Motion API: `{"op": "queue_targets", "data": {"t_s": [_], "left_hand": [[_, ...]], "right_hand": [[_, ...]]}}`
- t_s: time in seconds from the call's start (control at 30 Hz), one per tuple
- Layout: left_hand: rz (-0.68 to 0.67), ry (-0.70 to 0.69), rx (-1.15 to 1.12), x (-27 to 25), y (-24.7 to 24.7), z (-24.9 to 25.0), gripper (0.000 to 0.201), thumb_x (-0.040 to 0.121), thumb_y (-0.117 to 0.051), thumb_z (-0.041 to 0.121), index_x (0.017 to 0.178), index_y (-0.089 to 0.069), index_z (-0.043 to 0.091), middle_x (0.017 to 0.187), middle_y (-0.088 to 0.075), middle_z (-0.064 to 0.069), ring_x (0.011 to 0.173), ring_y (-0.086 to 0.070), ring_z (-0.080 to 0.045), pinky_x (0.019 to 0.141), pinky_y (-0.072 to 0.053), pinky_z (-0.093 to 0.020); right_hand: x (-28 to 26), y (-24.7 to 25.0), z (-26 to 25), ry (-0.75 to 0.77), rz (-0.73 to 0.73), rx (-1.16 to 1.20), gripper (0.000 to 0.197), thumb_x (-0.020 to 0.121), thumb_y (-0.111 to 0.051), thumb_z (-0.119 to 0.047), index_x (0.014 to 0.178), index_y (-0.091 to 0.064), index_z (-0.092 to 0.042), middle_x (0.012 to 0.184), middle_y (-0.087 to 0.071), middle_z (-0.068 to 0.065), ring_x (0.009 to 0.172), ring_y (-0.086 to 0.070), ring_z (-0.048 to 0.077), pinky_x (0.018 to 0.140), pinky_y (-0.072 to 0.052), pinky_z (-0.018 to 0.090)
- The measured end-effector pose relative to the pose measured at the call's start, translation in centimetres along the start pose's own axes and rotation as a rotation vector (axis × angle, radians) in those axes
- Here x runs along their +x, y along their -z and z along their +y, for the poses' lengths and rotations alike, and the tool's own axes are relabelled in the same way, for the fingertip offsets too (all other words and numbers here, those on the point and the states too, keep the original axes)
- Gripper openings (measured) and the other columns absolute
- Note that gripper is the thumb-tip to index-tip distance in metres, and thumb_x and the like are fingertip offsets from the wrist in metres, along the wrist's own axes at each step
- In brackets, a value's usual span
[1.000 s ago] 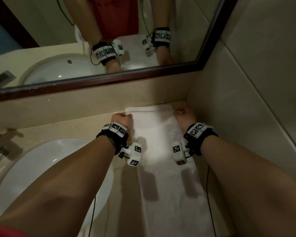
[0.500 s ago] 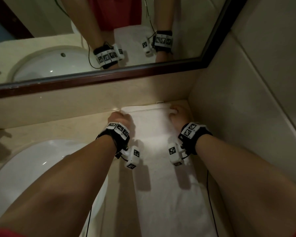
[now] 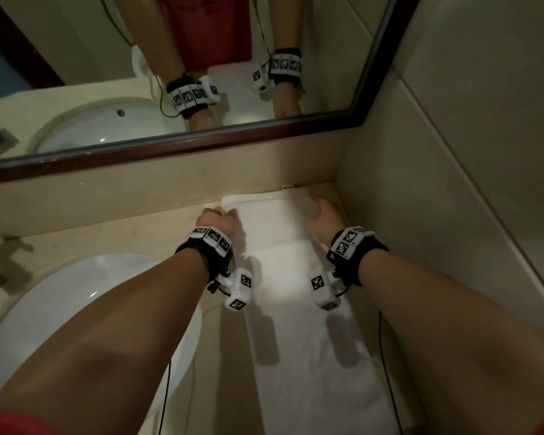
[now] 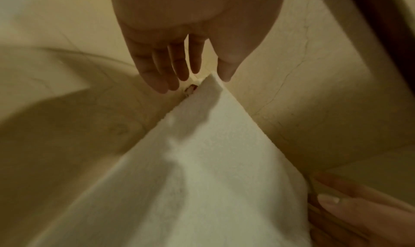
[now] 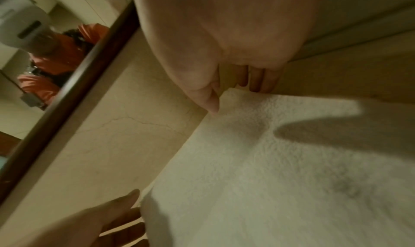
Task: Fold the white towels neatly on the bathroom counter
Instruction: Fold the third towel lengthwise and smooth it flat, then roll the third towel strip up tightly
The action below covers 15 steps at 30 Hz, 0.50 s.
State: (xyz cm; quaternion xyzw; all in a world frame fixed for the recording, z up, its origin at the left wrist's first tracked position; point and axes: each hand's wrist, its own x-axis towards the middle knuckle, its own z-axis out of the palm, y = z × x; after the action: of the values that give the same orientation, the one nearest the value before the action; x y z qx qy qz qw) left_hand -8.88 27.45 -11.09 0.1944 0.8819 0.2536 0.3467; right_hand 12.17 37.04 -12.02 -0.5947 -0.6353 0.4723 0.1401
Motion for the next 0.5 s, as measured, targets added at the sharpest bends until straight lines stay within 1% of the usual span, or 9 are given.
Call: {"op": "queue_targets", "data": {"t_s": [0.07,0.13,0.2,0.27,0.3,0.33,0.37,0.43,0.5], "left_hand": [[0.011,-0.014,0.018,-0.7,0.4,-0.4,0.048,0.09,-0.058,0.044,0.118,-0.06,0.005,0.12,-0.063,-0.017,0.108,-0.06,-0.035,0.089,-0.046,-0.034],[0.02,-0.038,0.027,-1.9,0.9,-0.9,0.045,0.088,-0.06,0.043,0.111,-0.065,0.005,0.116,-0.065,-0.017,0.103,-0.062,-0.035,0.086,-0.048,-0.034],[0.009,-0.059,0.015,-3.5,1.2,-1.5,0.042,0.089,-0.061,0.039,0.11,-0.066,0.003,0.115,-0.066,-0.017,0.1,-0.063,-0.035,0.08,-0.046,-0.03],[0.002,-0.081,0.004,-5.6,1.7,-2.1,0.041,0.091,-0.06,0.034,0.114,-0.063,0.001,0.115,-0.065,-0.017,0.103,-0.062,-0.035,0.078,-0.043,-0.028],[-0.001,-0.092,0.003,-6.6,1.9,-2.4,0.04,0.091,-0.059,0.032,0.114,-0.063,0.0,0.116,-0.065,-0.018,0.104,-0.062,-0.035,0.079,-0.044,-0.029],[-0.01,-0.109,0.0,-7.8,2.2,-2.8,0.039,0.09,-0.059,0.031,0.113,-0.064,0.001,0.116,-0.065,-0.019,0.104,-0.062,-0.035,0.08,-0.044,-0.029],[-0.022,-0.131,0.0,-9.2,2.5,-3.5,0.038,0.09,-0.06,0.031,0.114,-0.064,0.002,0.117,-0.065,-0.019,0.104,-0.061,-0.035,0.081,-0.044,-0.03],[-0.043,-0.161,0.001,-11.0,2.7,-4.6,0.038,0.088,-0.062,0.03,0.115,-0.062,0.004,0.117,-0.064,-0.017,0.104,-0.061,-0.034,0.08,-0.043,-0.028],[-0.067,-0.193,0.003,-12.8,2.9,-6.1,0.037,0.086,-0.064,0.031,0.112,-0.062,0.004,0.113,-0.066,-0.015,0.098,-0.062,-0.033,0.076,-0.043,-0.029]], "right_hand": [[-1.2,0.4,0.0,-0.013,-0.002,0.001,0.059,0.086,-0.058,-0.002,0.142,-0.043,-0.015,0.131,-0.054,0.008,0.106,-0.055,0.019,0.078,-0.043,0.022],[-2.8,0.6,-0.2,-0.005,-0.008,-0.016,0.061,0.087,-0.06,-0.006,0.144,-0.04,-0.016,0.136,-0.048,0.01,0.115,-0.053,0.024,0.082,-0.042,0.024],[-4.4,0.6,-0.4,-0.011,0.007,-0.025,0.059,0.088,-0.061,-0.011,0.143,-0.039,-0.017,0.141,-0.043,0.01,0.123,-0.048,0.027,0.092,-0.042,0.028],[-6.7,0.6,-0.5,-0.005,0.022,-0.005,0.058,0.087,-0.061,-0.013,0.142,-0.041,-0.017,0.144,-0.041,0.011,0.127,-0.046,0.028,0.103,-0.041,0.035],[-7.7,0.5,-0.5,-0.001,0.023,0.018,0.059,0.087,-0.061,-0.012,0.141,-0.041,-0.016,0.145,-0.04,0.011,0.128,-0.045,0.027,0.106,-0.039,0.036],[-9.1,0.6,-0.4,0.002,0.027,0.04,0.059,0.086,-0.061,-0.01,0.141,-0.041,-0.015,0.147,-0.04,0.011,0.13,-0.044,0.027,0.107,-0.038,0.035],[-10.9,0.7,-0.3,0.009,0.037,0.053,0.058,0.087,-0.061,-0.009,0.142,-0.04,-0.014,0.147,-0.04,0.01,0.131,-0.043,0.026,0.105,-0.037,0.031],[-13.5,1.0,0.0,0.012,0.056,0.056,0.057,0.089,-0.06,-0.008,0.142,-0.04,-0.012,0.146,-0.041,0.01,0.13,-0.044,0.025,0.095,-0.036,0.025],[-16.4,1.4,0.4,0.004,0.073,0.043,0.056,0.09,-0.06,-0.011,0.142,-0.04,-0.014,0.143,-0.042,0.012,0.12,-0.049,0.025,0.086,-0.039,0.026]]}}
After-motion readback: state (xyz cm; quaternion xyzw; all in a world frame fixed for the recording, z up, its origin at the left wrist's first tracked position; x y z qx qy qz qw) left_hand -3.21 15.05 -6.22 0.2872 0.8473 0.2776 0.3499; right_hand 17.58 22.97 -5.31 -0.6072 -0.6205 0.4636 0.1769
